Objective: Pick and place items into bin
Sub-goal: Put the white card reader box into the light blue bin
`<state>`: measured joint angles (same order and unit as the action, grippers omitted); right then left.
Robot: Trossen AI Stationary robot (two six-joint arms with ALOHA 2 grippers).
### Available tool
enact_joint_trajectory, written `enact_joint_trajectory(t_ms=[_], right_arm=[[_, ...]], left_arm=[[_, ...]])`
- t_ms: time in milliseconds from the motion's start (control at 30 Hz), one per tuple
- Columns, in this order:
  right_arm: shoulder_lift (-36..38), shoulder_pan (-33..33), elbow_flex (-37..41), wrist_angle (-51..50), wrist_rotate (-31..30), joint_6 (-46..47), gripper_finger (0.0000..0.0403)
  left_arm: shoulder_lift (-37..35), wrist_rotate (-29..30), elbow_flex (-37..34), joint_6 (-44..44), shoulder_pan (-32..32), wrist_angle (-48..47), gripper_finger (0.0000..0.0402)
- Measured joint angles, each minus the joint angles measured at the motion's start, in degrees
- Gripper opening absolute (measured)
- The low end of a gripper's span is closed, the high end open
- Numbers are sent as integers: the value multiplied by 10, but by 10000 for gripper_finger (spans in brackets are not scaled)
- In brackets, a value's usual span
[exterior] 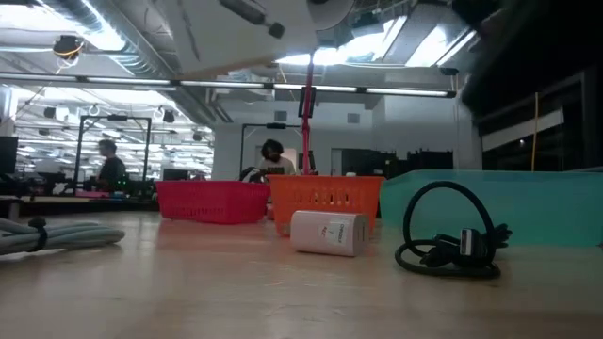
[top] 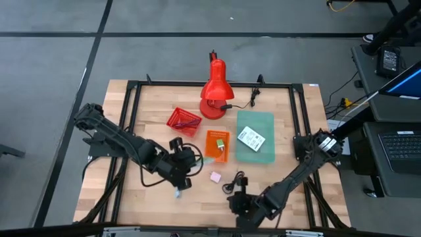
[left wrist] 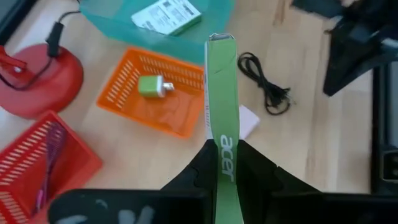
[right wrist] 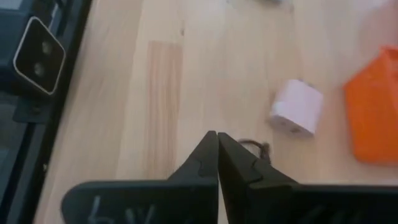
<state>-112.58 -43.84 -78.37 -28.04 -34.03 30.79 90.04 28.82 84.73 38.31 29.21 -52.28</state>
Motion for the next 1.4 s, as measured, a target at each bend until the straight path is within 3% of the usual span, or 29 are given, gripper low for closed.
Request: enact_joint_trajectory(t_ms=[167,400,533,733,1033,1400], right_arm=[[4,-39,-1,-62,-54,77,0],[4,-100,-1,-151,-117,253,0],[4,-126,-1,-157,-128,304,0],[4,-145,-1,-158,-152,335,0],[3,-150,-1,-161,-203,352,0],[3,-138,-1,-178,-204,380,0]], left_arm=[[7,-6,-4,-54,-32,53,27],[7,-100,-70,-155,-98,251,27],[8,-149,-115,-199,-130,367,27],[8,-244,-172,-232,-167,530,27],[20,-313,-244,-232,-216,708,27],[134,-405,-252,-178,-295,894,27]])
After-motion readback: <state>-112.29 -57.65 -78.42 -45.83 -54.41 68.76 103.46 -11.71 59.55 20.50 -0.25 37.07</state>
